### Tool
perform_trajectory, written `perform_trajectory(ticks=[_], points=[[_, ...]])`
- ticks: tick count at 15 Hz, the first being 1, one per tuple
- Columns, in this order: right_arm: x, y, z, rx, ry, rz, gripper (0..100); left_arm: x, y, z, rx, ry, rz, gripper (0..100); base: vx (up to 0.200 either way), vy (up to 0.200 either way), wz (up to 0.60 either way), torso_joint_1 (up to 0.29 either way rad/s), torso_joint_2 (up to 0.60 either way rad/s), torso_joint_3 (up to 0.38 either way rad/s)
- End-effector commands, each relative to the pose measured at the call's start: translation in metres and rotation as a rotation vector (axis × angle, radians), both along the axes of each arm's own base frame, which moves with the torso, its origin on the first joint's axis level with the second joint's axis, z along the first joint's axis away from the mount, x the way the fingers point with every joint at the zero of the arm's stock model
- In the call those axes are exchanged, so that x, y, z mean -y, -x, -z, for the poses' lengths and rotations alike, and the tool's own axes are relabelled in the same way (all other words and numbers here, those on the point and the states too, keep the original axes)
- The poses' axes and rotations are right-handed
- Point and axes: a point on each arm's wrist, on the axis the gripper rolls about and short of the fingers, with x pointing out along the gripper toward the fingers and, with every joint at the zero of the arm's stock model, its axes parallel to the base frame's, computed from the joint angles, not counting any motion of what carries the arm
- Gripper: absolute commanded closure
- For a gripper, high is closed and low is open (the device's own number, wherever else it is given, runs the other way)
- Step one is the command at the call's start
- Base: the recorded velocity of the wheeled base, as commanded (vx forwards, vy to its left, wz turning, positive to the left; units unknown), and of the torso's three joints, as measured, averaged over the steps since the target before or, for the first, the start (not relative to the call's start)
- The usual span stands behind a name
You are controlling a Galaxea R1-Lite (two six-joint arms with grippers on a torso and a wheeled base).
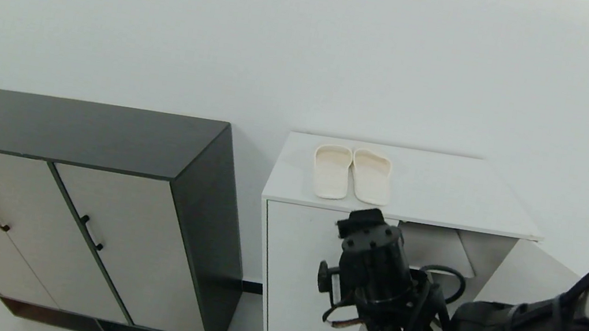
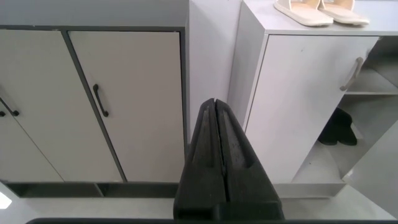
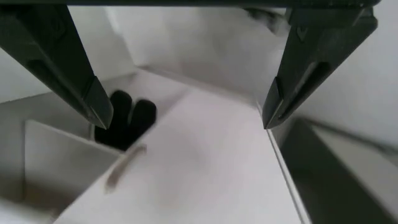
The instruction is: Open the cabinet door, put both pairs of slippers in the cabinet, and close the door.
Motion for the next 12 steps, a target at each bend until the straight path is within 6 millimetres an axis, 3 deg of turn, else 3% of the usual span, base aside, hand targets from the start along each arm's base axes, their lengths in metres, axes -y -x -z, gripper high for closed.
perform_trajectory(ticks=[1,7,12], points=[[-0.008,-0.012,-0.039,0.074,-0.119,0.093,0,0.000,0.000,0.000,-0.001,0.001,0.000,100,0.000,0.000,0.00,0.000,0.00,0.000],[-0.004,-0.031,-0.027,0.165,-0.137,0.097,0,0.000,0.000,0.000,-0.001,-0.001,0.001,100,0.000,0.000,0.00,0.000,0.00,0.000],[0.007,-0.045,-0.018,0.145,-0.139,0.079,0,0.000,0.000,0.000,-0.001,-0.001,0.001,100,0.200,0.000,0.00,0.000,0.00,0.003]])
